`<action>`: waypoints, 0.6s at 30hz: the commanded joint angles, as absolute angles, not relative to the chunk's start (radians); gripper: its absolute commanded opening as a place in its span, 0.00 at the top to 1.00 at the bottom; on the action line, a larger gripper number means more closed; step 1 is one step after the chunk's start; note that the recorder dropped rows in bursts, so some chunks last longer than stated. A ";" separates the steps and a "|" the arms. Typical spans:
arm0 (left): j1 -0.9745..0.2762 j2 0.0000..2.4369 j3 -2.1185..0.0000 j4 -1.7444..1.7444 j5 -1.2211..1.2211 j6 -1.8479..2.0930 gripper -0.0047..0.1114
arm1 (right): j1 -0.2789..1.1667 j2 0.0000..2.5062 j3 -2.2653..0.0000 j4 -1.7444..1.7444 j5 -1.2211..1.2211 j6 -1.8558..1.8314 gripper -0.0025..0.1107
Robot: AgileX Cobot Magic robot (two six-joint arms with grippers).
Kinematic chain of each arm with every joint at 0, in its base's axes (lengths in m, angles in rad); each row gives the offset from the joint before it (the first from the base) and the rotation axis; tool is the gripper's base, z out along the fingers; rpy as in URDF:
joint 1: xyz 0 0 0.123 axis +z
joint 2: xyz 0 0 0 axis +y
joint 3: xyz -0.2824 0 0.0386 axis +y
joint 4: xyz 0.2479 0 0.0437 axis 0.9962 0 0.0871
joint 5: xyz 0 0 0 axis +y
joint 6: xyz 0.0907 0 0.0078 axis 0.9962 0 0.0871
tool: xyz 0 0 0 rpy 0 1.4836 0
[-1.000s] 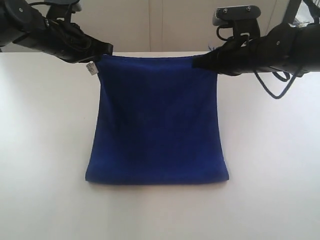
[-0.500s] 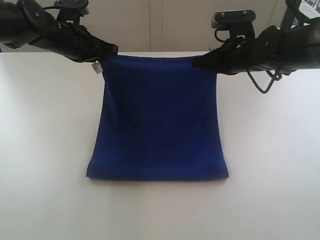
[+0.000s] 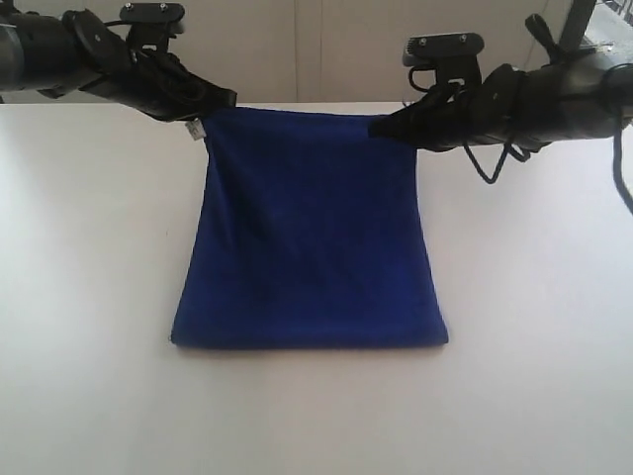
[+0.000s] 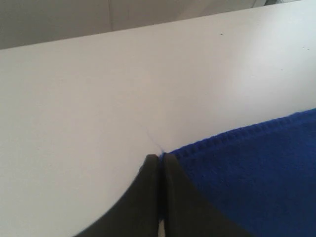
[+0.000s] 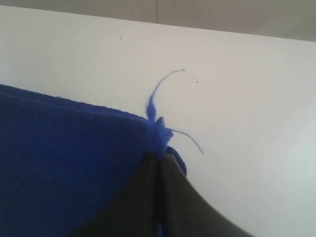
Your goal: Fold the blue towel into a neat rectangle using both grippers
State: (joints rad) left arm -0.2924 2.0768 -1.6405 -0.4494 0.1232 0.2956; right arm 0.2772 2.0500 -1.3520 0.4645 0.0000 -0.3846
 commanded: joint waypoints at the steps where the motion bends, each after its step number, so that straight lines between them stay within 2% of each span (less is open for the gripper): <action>1: -0.279 2.119 -1.656 -0.452 0.103 0.288 0.96 | 0.269 2.097 -1.392 0.463 -0.017 -0.389 0.98; 18: -0.281 2.232 -1.666 -0.454 -0.023 0.281 0.96 | 0.269 2.217 -1.434 0.463 -0.122 -0.389 0.98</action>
State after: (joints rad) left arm -0.2842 2.2352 -1.6595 -0.4472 -0.0055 0.2938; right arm 0.2772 2.2178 -1.4269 0.4645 -0.0838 -0.3846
